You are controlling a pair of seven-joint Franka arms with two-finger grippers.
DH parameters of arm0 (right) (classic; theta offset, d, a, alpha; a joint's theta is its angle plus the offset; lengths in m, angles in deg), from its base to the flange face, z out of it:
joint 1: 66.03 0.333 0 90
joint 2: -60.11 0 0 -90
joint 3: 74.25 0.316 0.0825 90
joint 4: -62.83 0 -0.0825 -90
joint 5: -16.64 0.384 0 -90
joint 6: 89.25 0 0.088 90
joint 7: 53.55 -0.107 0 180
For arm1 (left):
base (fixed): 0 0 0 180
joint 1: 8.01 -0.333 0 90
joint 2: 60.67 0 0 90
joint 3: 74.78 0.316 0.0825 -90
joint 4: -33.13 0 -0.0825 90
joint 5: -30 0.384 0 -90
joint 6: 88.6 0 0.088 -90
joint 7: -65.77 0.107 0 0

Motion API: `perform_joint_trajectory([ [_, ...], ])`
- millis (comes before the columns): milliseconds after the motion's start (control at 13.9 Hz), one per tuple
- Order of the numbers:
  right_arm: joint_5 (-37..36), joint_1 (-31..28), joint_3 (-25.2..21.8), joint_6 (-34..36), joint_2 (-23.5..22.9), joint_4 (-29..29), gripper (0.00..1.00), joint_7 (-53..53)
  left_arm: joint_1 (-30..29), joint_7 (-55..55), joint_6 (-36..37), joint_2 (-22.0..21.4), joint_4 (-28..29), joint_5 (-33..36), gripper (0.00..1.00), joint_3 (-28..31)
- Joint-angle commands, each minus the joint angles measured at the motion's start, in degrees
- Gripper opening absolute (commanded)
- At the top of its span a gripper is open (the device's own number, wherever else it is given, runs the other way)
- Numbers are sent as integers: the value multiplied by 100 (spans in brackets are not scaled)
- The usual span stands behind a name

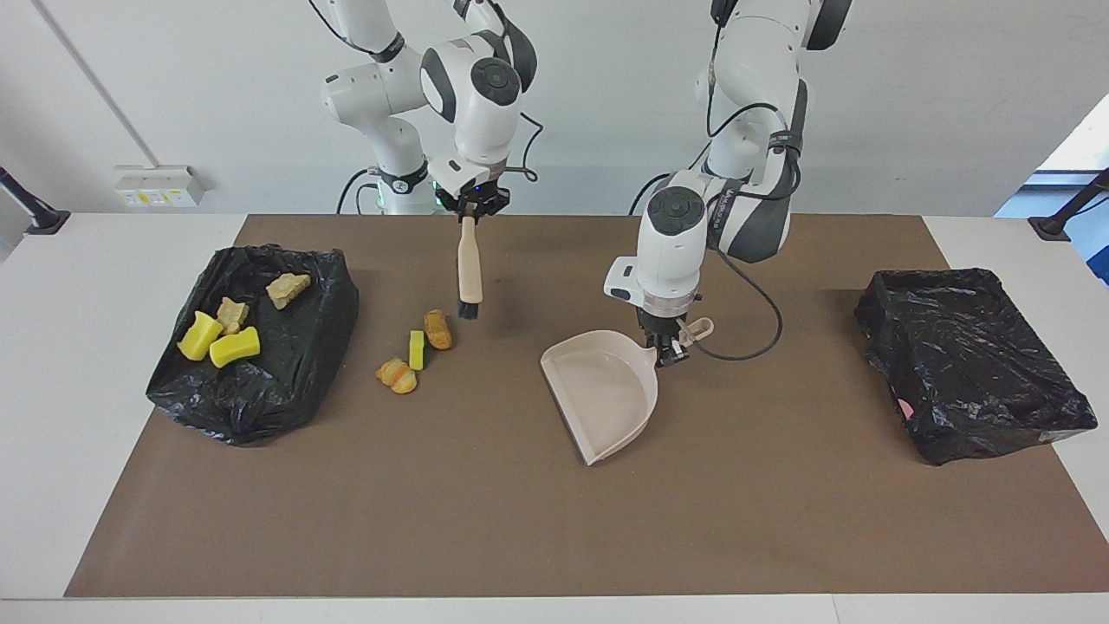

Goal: Sweep and dump trash in bin

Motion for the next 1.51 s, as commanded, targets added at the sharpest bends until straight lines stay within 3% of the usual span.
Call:
perform_joint_trajectory([
  [0,-423,-714,71,-103,-159,-22,0,883,147,539,62,-161,88,98,0,20],
  [216,-1133,-1611,80,-428,-406,4,0,1966,339,549,124,-301,290,107,0,29],
  [432,-1408,-1921,80,-876,-880,13,0,2057,428,523,124,-521,667,98,0,20],
  [648,-1443,-2062,89,-1140,-1057,-22,0,2013,604,401,88,-697,958,98,0,20],
  [936,-1032,-2019,106,-1185,-1075,-144,0,2091,797,-407,71,-926,1318,98,0,20],
  [1440,286,-1518,115,-1036,-1083,-294,0,2486,868,-523,124,-1102,1609,98,0,20],
])
